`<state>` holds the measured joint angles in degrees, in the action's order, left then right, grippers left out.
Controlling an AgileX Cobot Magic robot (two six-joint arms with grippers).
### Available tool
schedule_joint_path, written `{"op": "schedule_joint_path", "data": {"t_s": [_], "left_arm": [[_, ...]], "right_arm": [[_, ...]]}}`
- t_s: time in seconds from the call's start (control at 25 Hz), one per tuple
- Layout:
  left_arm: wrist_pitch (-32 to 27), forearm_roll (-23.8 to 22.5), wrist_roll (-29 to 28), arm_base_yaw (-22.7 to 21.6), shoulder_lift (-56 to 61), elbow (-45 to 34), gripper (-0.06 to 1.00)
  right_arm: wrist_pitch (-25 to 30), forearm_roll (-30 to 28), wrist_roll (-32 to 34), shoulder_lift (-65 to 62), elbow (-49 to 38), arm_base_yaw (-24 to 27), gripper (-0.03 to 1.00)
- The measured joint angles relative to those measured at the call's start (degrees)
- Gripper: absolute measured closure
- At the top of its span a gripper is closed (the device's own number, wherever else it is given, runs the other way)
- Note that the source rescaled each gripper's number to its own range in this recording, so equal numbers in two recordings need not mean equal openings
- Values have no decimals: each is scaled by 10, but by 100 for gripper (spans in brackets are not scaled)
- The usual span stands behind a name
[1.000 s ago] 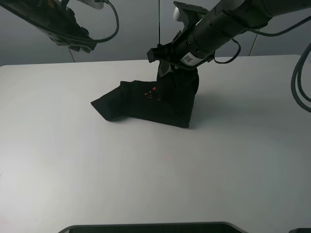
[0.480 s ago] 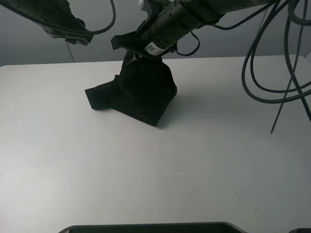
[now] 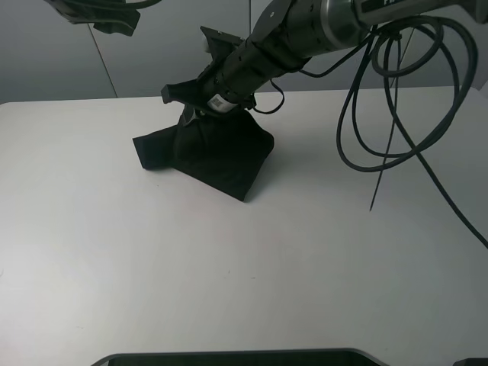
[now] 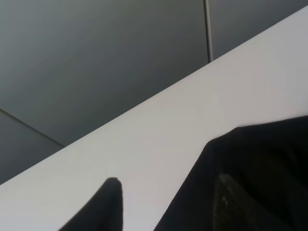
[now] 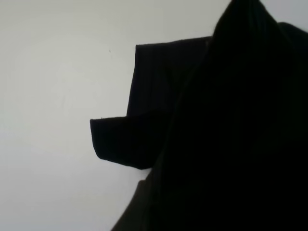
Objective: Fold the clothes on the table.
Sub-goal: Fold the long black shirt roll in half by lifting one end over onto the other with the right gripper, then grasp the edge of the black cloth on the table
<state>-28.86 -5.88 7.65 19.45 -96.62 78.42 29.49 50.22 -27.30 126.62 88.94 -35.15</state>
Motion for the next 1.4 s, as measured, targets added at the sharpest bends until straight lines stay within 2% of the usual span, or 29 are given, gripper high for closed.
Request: {"op": "schedule_joint_path", "data": {"t_s": [0.24,0.52,0.6,0.64,0.72,0.88,0.96,1.12,1.2,1.28,1.4], "left_arm": [[-5,2,0,24,0,0,38],[-5,2,0,61,0,0,38],[-5,2,0,68,0,0,38],[-5,3,0,71,0,0,38],[-5,5,0,73,0,0,38],[-5,7,0,74,0,0,38],[-5,7,0,74,0,0,38],[-5,7,0,74,0,0,38],[-5,7,0,74,0,0,38],[-5,7,0,74,7,0,38],[-5,4,0,74,26,0,38]], "right_arm": [[-11,47,-25,50,27,0,89],[-40,60,-26,88,69,-1,89],[-54,60,-25,94,73,-1,84],[-59,60,-25,95,73,-1,80],[-63,60,-29,96,73,-1,61],[-61,60,-39,96,73,-1,7],[-57,60,-61,96,73,-1,-1],[-37,54,-109,93,76,-1,-3],[-32,24,-114,78,77,-1,-2],[-30,-26,-105,55,78,-1,5],[-8,-129,-48,12,79,0,24]]}}
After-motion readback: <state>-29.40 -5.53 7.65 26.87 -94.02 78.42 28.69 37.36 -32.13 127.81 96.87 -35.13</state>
